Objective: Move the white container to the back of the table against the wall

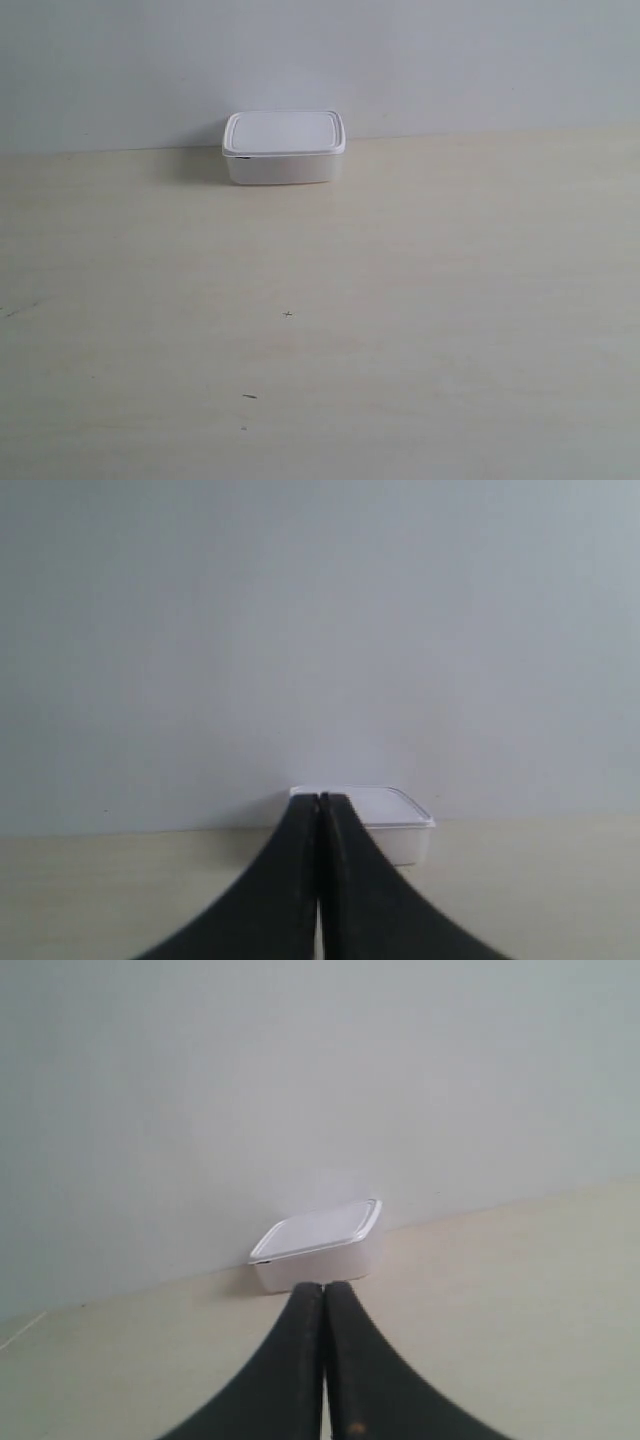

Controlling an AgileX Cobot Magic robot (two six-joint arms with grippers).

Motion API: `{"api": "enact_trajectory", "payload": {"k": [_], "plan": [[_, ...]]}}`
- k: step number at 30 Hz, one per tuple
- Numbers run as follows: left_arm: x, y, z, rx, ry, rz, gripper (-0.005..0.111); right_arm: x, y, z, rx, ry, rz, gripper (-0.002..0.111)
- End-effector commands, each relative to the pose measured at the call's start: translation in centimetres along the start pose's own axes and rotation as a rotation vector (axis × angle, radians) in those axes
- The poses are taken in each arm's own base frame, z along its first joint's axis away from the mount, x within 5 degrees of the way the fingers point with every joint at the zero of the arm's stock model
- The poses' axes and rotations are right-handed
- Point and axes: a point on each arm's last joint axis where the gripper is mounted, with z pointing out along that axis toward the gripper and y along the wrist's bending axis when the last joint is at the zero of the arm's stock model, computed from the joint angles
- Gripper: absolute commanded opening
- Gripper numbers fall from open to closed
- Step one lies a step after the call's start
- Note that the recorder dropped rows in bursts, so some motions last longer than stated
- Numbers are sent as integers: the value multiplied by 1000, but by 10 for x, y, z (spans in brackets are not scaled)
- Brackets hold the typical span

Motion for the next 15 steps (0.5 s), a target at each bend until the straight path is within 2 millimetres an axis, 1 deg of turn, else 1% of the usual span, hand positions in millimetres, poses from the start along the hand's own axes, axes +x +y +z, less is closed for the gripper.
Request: {"api": "enact_trajectory", "payload": {"k": [1,8,15], "plan": [[0,5,0,-90,-12,20,0,0,-5,1,73,-27,-6,0],[0,11,0,-198,-23,39,0,-2,-11,1,174,-65,-13,0],[-1,12,-1,-211,-24,43,0,-3,-11,1,185,-69,-13,0]]}}
